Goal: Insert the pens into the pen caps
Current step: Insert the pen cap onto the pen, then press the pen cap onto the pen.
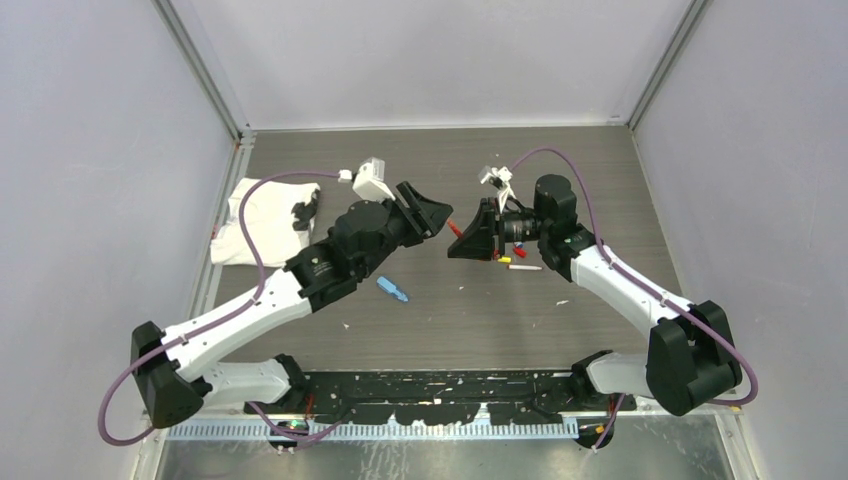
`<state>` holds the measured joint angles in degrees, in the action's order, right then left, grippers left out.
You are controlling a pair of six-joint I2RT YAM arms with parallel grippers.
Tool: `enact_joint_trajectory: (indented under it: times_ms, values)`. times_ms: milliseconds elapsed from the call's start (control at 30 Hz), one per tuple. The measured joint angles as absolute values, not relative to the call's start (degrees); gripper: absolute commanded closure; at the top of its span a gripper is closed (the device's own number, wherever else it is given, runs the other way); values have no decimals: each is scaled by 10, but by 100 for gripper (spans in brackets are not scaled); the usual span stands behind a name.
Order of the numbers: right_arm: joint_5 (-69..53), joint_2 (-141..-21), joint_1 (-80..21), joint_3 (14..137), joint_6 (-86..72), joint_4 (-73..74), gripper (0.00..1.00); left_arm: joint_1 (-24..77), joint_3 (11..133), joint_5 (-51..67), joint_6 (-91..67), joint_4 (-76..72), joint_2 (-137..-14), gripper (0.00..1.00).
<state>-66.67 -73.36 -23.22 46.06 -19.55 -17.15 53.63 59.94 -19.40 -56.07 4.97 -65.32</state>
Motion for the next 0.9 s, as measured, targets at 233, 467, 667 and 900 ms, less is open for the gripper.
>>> enact_joint_trajectory:
  times_ms: [233,467,667,900]
  values:
    - [-654,-734,-232,461,-168,-135,99,536,611,-220,-555,57,-679,57]
    - [-645,-733,-232,461,-153,-116,99,536,620,-220,-551,60,-693,80]
    - [-638,-733,-232,461,-144,-106,99,536,620,-211,-552,59,-698,99]
    - [-635,-725,-231,460,-123,-85,99,529,620,-166,-545,39,-708,99]
